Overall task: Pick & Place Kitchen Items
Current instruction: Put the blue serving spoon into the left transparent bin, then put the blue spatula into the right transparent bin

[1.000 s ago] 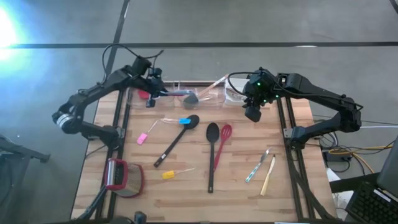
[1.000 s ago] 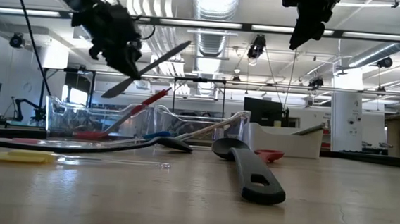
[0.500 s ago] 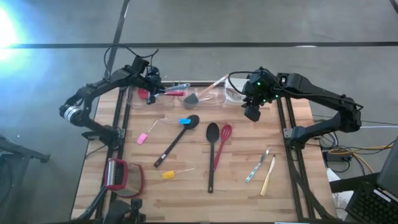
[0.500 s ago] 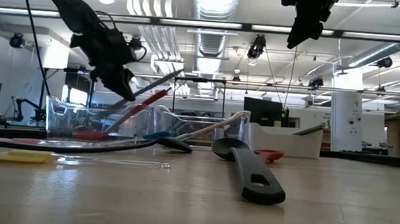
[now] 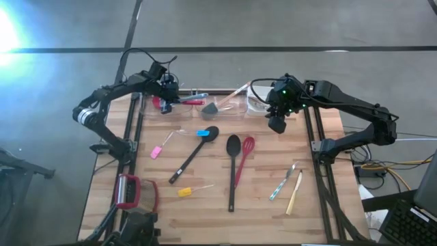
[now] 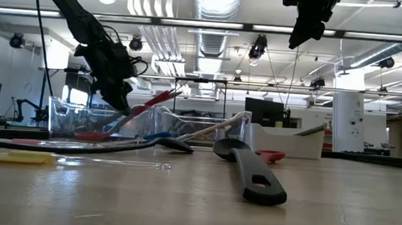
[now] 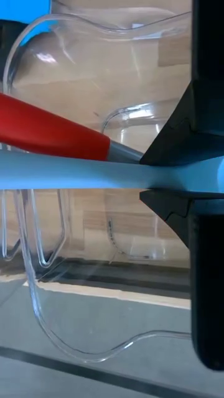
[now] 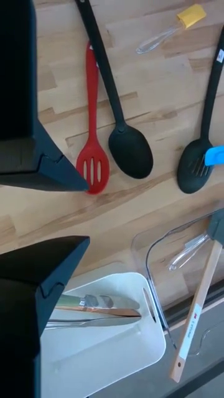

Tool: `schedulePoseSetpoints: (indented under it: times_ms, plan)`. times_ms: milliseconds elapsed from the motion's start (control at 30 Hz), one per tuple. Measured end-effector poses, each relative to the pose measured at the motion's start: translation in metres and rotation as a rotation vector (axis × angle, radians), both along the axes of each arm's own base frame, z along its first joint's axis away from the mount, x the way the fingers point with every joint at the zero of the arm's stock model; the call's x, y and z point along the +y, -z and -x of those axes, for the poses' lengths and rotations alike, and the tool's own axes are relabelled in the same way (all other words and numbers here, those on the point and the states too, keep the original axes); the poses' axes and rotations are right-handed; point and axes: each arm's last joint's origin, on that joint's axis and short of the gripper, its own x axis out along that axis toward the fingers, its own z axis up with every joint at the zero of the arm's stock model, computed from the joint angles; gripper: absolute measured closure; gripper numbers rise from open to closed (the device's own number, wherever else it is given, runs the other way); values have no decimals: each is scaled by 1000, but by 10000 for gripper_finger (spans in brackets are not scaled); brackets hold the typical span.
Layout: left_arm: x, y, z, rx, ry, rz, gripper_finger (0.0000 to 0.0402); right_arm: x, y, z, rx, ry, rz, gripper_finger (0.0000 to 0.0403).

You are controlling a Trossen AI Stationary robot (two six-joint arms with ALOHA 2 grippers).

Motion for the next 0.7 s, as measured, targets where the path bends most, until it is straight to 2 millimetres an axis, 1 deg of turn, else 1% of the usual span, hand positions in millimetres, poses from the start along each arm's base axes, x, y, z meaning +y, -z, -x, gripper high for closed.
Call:
schedulePoseSetpoints:
  times_ms: [100, 133, 300, 433, 567, 700]
  plan:
    - [0, 0, 0, 5, -7, -3, 346, 0, 0, 0, 0, 0, 0, 277]
    - [0, 0, 0, 6, -8, -5, 336, 0, 0, 0, 0, 1, 0, 276]
    - [1, -1, 0, 17, -34, -17, 245, 0, 0, 0, 0, 2, -2, 272]
    - [2, -1, 1, 26, -81, -17, 201, 0, 0, 0, -1, 2, -2, 276]
    - [1, -5, 1, 20, -118, -14, 186, 0, 0, 0, 0, 2, -2, 283]
    - [-1, -20, 3, 0, -160, -46, 186, 0, 0, 0, 0, 2, -2, 288]
